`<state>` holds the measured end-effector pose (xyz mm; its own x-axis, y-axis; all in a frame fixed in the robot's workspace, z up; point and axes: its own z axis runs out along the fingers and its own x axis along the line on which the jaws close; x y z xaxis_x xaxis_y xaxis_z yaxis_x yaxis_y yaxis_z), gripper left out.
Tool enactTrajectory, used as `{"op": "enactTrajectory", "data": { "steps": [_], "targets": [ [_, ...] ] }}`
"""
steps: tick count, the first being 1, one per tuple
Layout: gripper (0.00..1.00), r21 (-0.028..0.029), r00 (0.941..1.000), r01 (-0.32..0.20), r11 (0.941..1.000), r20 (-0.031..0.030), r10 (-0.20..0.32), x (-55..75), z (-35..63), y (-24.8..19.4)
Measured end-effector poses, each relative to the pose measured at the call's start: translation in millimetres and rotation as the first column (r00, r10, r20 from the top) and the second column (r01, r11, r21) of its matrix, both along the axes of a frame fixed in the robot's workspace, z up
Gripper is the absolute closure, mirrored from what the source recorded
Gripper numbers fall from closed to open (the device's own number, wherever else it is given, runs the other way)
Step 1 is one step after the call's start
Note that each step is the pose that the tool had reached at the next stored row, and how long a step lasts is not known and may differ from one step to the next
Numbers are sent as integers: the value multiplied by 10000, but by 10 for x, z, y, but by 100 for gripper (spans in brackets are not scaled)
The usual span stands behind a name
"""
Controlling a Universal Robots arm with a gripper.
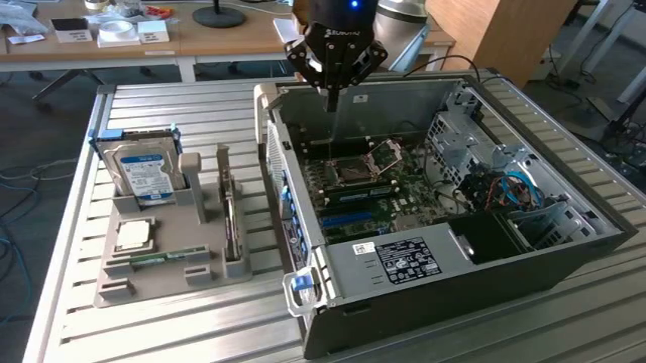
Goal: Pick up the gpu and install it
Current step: 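Reach for the gpu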
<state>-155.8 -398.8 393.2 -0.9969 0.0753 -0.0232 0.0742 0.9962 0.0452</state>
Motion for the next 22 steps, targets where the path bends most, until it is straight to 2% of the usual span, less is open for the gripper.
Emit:
{"op": "enactTrajectory", "data": {
  "steps": [15,22],
  "targets": [
    [89,0,10000,0,10000,1,0,-2,0,0],
    [89,-1,10000,0,10000,1,0,-72,0,0]
  ]
}}
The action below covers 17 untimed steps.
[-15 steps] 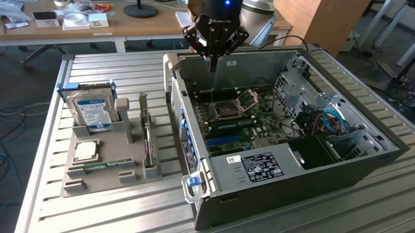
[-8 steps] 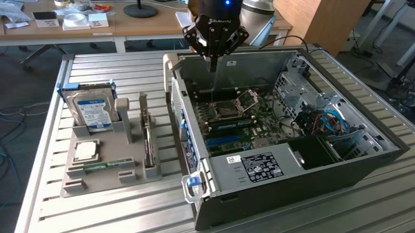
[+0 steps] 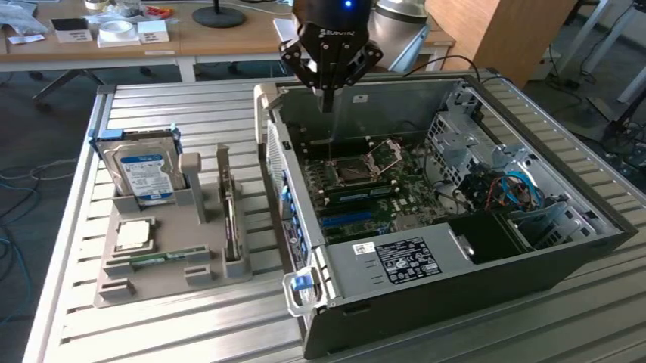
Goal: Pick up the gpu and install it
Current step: 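Reach for the gpu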
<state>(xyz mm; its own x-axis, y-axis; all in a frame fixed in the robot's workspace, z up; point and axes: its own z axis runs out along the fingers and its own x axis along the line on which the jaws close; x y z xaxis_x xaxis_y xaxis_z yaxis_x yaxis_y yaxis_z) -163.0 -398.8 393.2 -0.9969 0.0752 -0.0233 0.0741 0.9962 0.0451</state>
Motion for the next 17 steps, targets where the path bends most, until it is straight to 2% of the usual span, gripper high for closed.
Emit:
{"op": "enactTrajectory", "data": {
  "steps": [7,17],
  "targets": [
    [89,0,10000,0,10000,1,0,-83,0,0],
    [89,0,10000,-1,10000,0,1,-126,0,0]
  ]
}}
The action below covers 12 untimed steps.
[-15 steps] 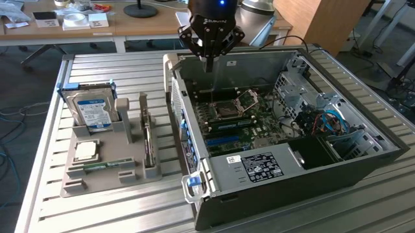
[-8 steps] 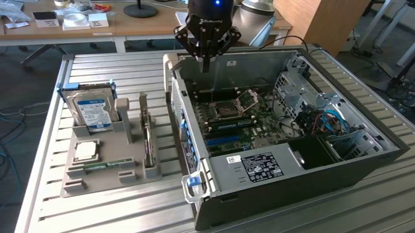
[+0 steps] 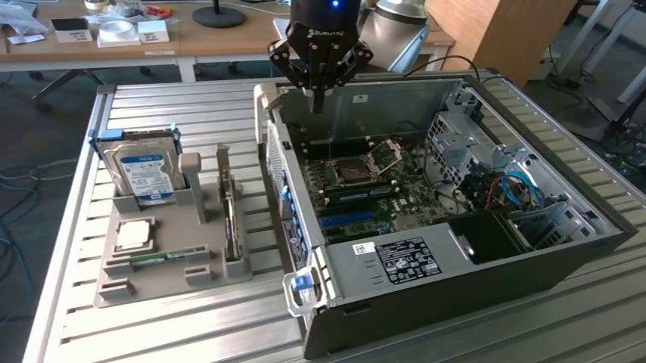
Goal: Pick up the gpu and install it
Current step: 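Reach for the gpu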
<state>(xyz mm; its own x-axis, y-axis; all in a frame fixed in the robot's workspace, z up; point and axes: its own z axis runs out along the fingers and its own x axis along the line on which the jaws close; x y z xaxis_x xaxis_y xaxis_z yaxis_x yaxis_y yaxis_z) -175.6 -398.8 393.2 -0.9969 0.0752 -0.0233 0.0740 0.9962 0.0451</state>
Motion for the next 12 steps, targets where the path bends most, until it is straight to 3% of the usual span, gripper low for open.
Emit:
{"op": "enactTrajectory", "data": {
  "steps": [12],
  "targets": [
    [89,0,10000,0,10000,0,0,-32,0,0]
  ]
}}
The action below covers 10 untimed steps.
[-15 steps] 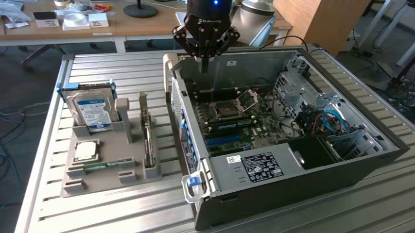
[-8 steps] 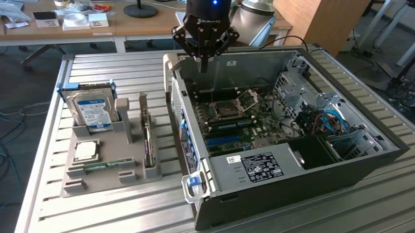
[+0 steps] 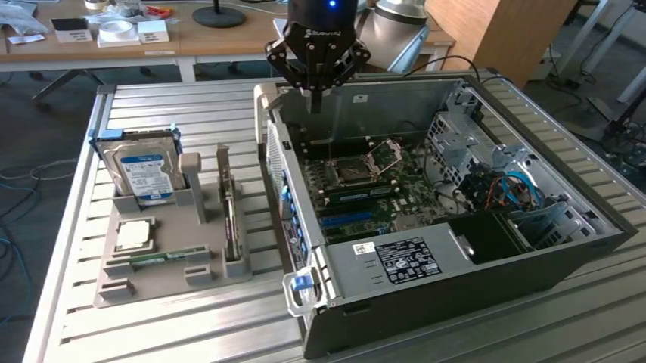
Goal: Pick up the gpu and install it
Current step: 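Reach for the gpu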
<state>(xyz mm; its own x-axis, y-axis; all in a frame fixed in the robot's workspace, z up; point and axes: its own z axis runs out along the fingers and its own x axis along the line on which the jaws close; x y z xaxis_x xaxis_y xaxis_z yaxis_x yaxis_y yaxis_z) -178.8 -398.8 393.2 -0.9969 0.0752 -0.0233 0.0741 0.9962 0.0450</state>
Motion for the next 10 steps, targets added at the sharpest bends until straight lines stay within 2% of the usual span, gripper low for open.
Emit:
{"op": "enactTrajectory", "data": {
  "steps": [10],
  "targets": [
    [89,1,10000,1,10000,0,-1,-20,0,0]
  ]
}}
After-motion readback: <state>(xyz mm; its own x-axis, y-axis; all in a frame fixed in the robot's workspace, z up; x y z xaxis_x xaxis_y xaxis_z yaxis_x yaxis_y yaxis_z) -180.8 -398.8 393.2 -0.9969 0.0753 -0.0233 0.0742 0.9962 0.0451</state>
